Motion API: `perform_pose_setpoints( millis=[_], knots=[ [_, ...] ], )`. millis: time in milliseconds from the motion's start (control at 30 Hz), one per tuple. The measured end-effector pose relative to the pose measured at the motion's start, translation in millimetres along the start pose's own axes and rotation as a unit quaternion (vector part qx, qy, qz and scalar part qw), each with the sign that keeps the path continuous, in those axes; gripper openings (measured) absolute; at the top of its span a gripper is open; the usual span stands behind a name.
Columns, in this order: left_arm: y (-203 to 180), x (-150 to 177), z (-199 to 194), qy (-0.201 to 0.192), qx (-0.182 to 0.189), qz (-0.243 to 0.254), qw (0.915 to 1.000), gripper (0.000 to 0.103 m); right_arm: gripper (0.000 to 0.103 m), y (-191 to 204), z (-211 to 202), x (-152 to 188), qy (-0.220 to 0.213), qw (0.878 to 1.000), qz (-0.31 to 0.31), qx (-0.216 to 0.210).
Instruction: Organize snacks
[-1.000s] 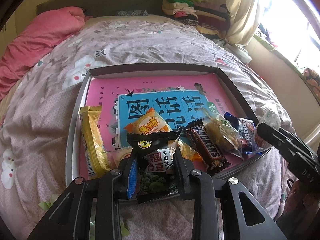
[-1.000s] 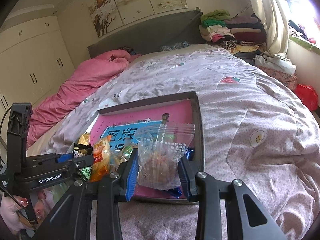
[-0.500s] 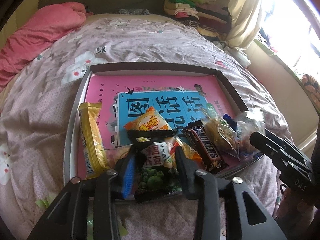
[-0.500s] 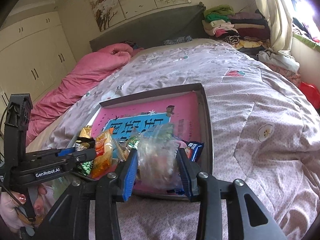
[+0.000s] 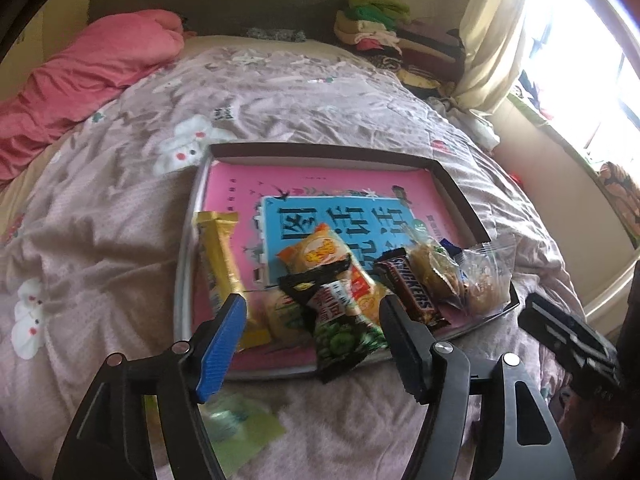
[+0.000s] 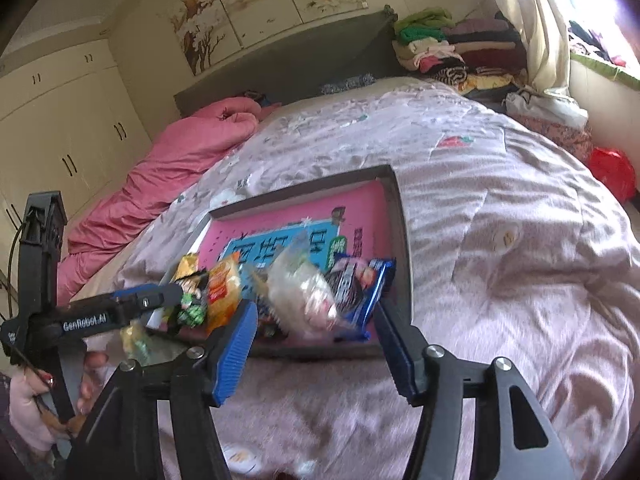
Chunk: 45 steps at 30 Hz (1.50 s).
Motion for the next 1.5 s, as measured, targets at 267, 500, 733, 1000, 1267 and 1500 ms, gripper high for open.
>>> perform_pose_setpoints(
  millis=[267, 500, 733, 1000, 1267, 1500],
  knots=[
    [35, 22, -29, 0.0, -0.016, -0.01, 0.9998, 0.075, 0.061, 14, -11, 44, 0.062, 0.998, 0.015, 0.014],
    [64, 49, -32, 0.026, -0.031, -0.01, 0.9991, 0.075, 0.06, 16, -14, 83, 0.131, 0.99, 0.029, 0.036],
    [76, 65, -23, 0.044, -0.025, -0.011, 0.9987, 0.075, 0.042, 22, -10, 100, 0.163, 0.986, 0.017, 0.04],
    [75, 66, -4, 0.05, -0.023, -0.023, 0.9982, 0.075, 0.029, 18, 1, 111, 0.193, 0.98, 0.021, 0.041],
    [85, 58, 11, 0.043, -0.007, -0.043, 0.9981, 0.051, 0.027, 20, -4, 101, 0.164, 0.986, 0.032, 0.023],
    [79, 56, -1, 0.035, -0.01, -0.027, 0.999, 0.038, 0.027, 30, -13, 80, 0.114, 0.993, 0.019, 0.004]
  ],
)
Point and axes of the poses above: each gripper's, at about its wrist camera, not at the fingertips, and z roughly the way its jaws point, y to its left, x to its underside, the point moved 8 cm from there along z, roughly the way its jaws point, and after that the axes turned 6 degrees about -x, right-handed, at the moved point
